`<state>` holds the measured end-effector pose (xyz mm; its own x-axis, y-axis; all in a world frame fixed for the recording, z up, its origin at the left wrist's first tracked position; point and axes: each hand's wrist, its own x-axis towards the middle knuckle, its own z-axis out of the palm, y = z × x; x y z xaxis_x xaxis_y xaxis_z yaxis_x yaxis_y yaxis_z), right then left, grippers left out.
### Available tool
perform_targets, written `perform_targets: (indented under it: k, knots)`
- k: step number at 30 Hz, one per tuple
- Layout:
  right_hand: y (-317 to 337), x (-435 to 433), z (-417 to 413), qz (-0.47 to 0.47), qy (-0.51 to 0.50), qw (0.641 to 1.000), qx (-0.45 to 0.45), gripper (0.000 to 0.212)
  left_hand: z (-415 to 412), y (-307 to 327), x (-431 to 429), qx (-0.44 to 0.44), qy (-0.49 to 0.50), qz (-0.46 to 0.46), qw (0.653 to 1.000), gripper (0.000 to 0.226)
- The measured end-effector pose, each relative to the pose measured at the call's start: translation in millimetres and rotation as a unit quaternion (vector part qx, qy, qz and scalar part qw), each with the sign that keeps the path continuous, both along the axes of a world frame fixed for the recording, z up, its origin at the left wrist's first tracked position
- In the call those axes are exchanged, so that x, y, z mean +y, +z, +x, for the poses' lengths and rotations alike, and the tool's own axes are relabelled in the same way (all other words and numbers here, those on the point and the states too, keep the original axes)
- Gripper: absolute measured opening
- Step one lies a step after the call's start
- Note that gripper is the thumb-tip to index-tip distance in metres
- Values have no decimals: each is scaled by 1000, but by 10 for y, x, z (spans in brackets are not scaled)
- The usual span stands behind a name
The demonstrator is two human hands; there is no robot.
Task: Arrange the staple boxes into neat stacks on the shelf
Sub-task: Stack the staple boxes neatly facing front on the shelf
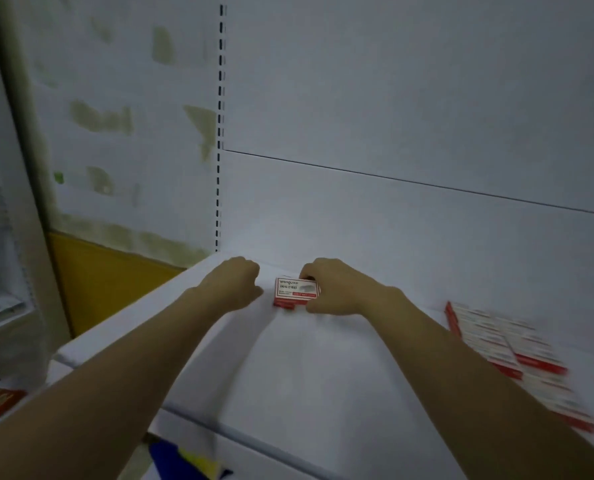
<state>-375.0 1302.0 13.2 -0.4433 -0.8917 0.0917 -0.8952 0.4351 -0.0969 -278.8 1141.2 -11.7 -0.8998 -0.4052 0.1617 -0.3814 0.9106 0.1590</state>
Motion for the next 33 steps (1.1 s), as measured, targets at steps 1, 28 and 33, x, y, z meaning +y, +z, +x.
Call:
perform_targets:
  k: [1,28,33]
  knots:
    - [5,178,-21,4,-11,1000,2,43,-35,-1,156,-1,-10,3,1000,37]
    - [-299,2803,-477,-213,-200,956,20,46,-997,-126,2787,184,-256,102,944,34]
    - [-371,2771,-598,-294,-204,933,45,43,-1161,-190,2846,269,-255,147,917,38]
